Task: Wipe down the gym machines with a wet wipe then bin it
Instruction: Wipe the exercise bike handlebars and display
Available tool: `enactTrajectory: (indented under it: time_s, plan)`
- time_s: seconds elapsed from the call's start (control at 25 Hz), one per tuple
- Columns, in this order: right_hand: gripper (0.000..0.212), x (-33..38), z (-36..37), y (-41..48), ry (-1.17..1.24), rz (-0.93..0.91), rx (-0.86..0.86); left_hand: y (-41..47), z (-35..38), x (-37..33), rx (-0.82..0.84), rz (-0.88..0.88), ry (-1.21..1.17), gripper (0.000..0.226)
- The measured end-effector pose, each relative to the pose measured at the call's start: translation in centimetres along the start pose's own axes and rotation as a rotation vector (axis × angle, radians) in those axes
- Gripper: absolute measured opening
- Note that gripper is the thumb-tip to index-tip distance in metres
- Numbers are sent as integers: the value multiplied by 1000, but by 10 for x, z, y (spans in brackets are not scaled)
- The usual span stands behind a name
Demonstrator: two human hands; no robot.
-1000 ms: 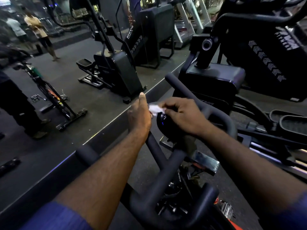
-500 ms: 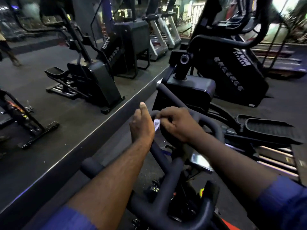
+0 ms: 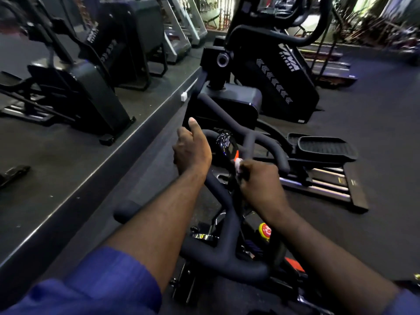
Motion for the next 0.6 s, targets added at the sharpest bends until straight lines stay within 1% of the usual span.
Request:
enactTrajectory:
  time_s: [0.04,0.08,0.12,0.2,0.28,0.32,0.36,0.44,0.48,0.52,0.56,0.6]
  plan:
    - [8,8,-7,-8,-10,-54,1,0,1,1,-6,-2,1,64]
    - [6,14,-15,-12,31,-138,-16,1,2,2,-5,3,-12,64]
    - [8,22,-25,-10,72,-261,-63,2,3,2,-2,4,-28,64]
    - [26,35,-34,8,50,-508,-152,2,4,3,-6,12,-60,64]
    - [31,41,-30,24,-95,-644,-138,2,3,0,-12,21,-52,63]
    - [30,36,-27,27,-189,-697,-102,0,2,-3,-18,14,-39,63]
    - [28,22,-22,29,-277,-799,-29,-2,3,-4,-30,8,-27,63]
    - [30,-16,-24,33,-432,-1084,170,-3,5,-5,-69,-12,8,62]
    - [29,-35,-26,35,-437,-1168,235,-1,6,-3,-92,-11,30,60]
    - [26,-50,-28,36,-341,-1154,249,1,7,-1,-105,-17,49,58]
    - [23,-62,-28,40,-151,-1063,194,5,8,2,-121,-25,67,57]
    - [21,-68,-29,45,51,-910,94,6,10,1,-135,-31,91,56]
Point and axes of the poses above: each hand's wrist, its own y-axis towards the middle knuckle, its own z-axis out of the palm, x = y × z, the point moved 1 cm from there along y, towards the middle knuckle, and after that the axes turned 14 degrees about x, right-handed, at the moved point
